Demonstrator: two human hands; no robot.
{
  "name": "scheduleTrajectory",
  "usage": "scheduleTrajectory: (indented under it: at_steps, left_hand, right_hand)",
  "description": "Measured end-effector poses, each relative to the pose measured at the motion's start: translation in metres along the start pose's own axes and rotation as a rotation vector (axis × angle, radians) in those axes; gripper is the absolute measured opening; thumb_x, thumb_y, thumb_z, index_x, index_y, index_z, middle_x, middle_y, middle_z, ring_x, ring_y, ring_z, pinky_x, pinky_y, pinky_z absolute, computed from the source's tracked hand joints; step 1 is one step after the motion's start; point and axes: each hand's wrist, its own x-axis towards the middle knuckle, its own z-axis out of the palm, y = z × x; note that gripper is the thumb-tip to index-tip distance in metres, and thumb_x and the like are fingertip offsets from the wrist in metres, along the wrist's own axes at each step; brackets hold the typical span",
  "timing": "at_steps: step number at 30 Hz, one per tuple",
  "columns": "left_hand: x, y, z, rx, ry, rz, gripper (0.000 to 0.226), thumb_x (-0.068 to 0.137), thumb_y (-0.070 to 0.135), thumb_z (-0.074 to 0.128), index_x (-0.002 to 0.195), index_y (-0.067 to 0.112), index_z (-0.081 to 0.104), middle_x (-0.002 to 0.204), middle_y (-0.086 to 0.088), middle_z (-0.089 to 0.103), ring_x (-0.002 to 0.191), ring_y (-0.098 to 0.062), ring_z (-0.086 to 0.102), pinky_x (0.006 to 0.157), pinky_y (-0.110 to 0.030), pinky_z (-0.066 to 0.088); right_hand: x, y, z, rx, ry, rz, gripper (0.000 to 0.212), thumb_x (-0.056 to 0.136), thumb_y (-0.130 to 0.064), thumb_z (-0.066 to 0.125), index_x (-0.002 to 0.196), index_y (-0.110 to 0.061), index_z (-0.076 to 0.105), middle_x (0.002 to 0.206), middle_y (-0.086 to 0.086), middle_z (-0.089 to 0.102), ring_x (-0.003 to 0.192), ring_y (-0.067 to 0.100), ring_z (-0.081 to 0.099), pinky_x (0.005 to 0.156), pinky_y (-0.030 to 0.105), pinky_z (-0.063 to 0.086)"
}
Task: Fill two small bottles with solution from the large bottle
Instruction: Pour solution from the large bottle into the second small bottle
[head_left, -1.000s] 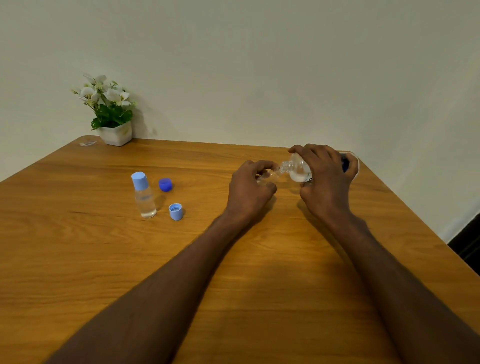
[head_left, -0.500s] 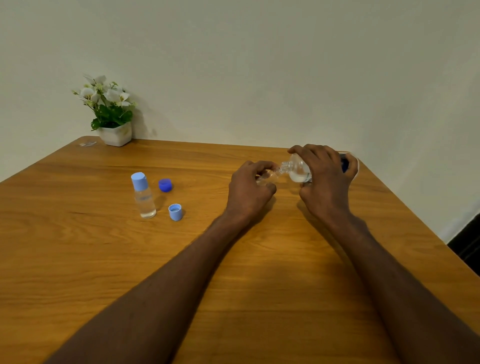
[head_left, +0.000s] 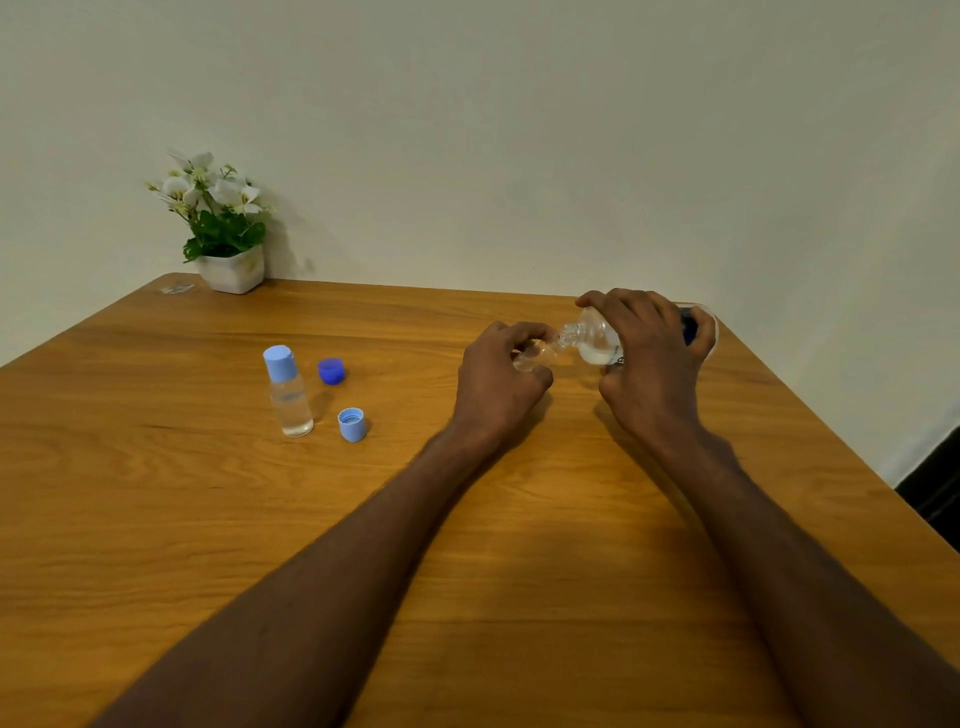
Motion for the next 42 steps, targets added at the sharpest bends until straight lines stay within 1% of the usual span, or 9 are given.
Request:
scheduleTrajectory:
  at_steps: [6,12,16,22,31,36,42]
  left_hand:
    - [0.0001,0.0004,-0.0001,-0.002,0.001,-0.002,0.046,0.082,0.010,0.076,0.126,0.023,0.072,0.119,0.002,0.066,0.107,-0.010,0.063,0.095,-0.038,0.059]
    - [-0.0005,0.0013,-0.0003,-0.010,-0.004,-0.013,0.046,0.082,0.009,0.076,0.125,0.024,0.072,0.118,0.001,0.065,0.106,-0.011,0.063,0.093,-0.040,0.060]
    - [-0.0009,0.0012,-0.0005,-0.016,-0.001,-0.011,0.046,0.081,0.010,0.076,0.125,0.024,0.073,0.118,0.002,0.065,0.106,-0.010,0.063,0.093,-0.040,0.060]
    - [-0.0007,0.0009,-0.0007,-0.011,-0.004,0.001,0.047,0.080,0.010,0.076,0.125,0.024,0.073,0.118,0.003,0.067,0.105,-0.009,0.064,0.093,-0.038,0.059]
    - [-0.0003,0.0011,-0.0009,-0.011,-0.006,0.006,0.046,0.080,0.011,0.076,0.124,0.025,0.073,0.117,0.002,0.066,0.105,-0.007,0.063,0.093,-0.036,0.058]
    - [-0.0003,0.0011,-0.0010,-0.004,-0.010,0.008,0.046,0.082,0.011,0.075,0.125,0.025,0.072,0.118,0.002,0.066,0.105,-0.007,0.063,0.093,-0.031,0.057]
    - [-0.0006,0.0013,-0.0011,-0.007,-0.005,0.002,0.046,0.082,0.010,0.076,0.125,0.025,0.072,0.118,0.002,0.066,0.105,-0.009,0.063,0.094,-0.037,0.059]
  right_hand:
    - [0.0003,0.0003,0.0013,0.005,-0.006,0.004,0.087,0.069,0.004,0.074,0.142,-0.039,0.054,0.143,-0.008,0.054,0.141,0.020,0.041,0.117,0.060,0.016]
    - [0.0000,0.0000,0.0002,0.025,-0.004,0.002,0.087,0.068,0.005,0.074,0.142,-0.036,0.055,0.142,-0.007,0.055,0.140,0.022,0.042,0.115,0.063,0.020]
    - [0.0000,0.0000,0.0000,0.019,-0.004,0.000,0.087,0.068,0.005,0.073,0.142,-0.037,0.055,0.142,-0.007,0.055,0.140,0.021,0.042,0.115,0.062,0.019]
    - [-0.0011,-0.0007,-0.0008,0.020,0.007,-0.006,0.087,0.067,0.005,0.073,0.141,-0.038,0.055,0.140,-0.009,0.056,0.139,0.020,0.043,0.115,0.059,0.017]
    - [-0.0002,-0.0004,-0.0005,0.016,-0.001,0.002,0.087,0.068,0.004,0.073,0.141,-0.039,0.054,0.141,-0.009,0.055,0.139,0.020,0.042,0.116,0.061,0.019]
    - [0.0000,0.0002,0.0002,0.021,-0.004,0.007,0.088,0.068,0.005,0.074,0.142,-0.038,0.054,0.142,-0.008,0.055,0.140,0.021,0.041,0.116,0.062,0.018]
    - [0.0006,0.0017,0.0007,0.020,-0.004,0.001,0.089,0.068,0.005,0.074,0.142,-0.039,0.053,0.142,-0.009,0.055,0.140,0.021,0.041,0.115,0.065,0.022]
